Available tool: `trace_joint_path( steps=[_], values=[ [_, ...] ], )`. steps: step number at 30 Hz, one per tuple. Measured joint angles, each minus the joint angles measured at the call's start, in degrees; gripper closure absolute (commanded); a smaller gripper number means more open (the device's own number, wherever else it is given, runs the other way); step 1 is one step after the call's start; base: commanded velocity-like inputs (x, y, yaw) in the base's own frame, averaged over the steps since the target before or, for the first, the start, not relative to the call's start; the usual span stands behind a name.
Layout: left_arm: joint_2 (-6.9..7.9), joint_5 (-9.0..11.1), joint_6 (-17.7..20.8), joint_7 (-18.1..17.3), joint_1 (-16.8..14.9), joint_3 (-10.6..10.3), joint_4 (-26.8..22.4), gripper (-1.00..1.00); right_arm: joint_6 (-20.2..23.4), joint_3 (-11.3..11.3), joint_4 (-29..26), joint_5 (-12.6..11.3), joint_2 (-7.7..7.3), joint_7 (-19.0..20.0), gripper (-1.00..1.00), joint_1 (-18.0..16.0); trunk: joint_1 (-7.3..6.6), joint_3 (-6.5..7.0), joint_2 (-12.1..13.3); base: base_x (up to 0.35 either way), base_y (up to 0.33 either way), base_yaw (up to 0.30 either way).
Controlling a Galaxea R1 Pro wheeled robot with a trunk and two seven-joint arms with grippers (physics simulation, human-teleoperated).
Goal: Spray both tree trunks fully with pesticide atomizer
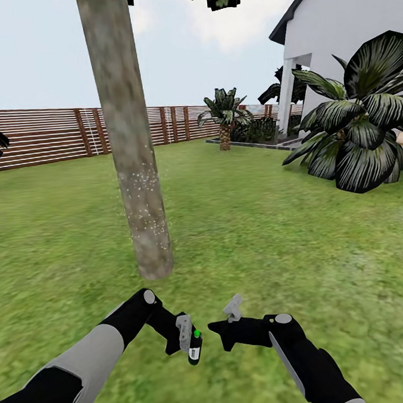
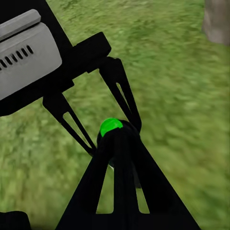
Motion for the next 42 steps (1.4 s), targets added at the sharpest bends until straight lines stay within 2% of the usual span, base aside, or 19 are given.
trace_joint_path(
  steps=[6,25,32,42],
  values=[
    [0.00,-0.01,0.08,-2.01,-0.09,0.05,-2.26,1.00,-0.01,0.00,0.00,0.01,0.00,0.00,1.00,0.00,0.00,0.00,0.00,0.000,0.000,0.000],
    [-0.26,0.10,0.15,-2.10,-0.09,0.08,-2.34,1.00,-0.04,0.00,0.00,0.01,0.00,0.00,1.00,0.00,0.00,0.00,0.00,0.000,0.000,0.000],
    [-1.02,0.17,0.16,-2.10,-0.09,0.15,-2.52,1.00,-0.04,0.00,0.01,0.01,0.00,0.00,1.00,0.00,0.00,0.00,0.00,0.000,0.000,0.000],
    [-0.88,0.17,0.15,-2.10,-0.09,0.16,-2.52,1.00,-0.04,0.00,0.02,0.01,0.00,0.00,1.00,-0.02,0.00,0.00,0.00,0.000,0.000,0.000]
  ],
)
